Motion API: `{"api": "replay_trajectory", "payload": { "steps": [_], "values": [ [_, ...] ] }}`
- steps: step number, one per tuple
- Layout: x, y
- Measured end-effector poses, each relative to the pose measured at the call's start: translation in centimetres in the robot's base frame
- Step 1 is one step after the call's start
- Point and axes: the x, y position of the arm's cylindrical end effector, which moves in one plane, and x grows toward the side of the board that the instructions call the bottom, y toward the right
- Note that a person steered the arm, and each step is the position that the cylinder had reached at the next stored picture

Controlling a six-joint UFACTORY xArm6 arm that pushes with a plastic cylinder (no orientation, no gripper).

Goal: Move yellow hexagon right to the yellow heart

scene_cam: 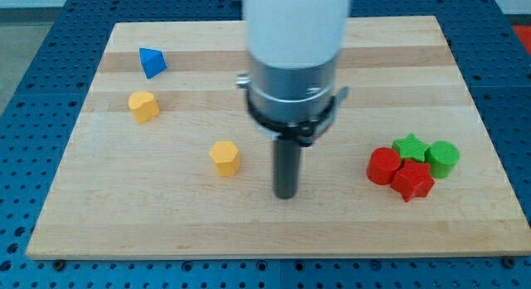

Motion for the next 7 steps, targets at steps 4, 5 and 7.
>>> {"api": "replay_trajectory", "payload": {
  "steps": [4,5,7],
  "values": [
    [-9.0,-7.1],
    [-12.1,-10.0],
    [-13.4,-5.3]
  ]
}}
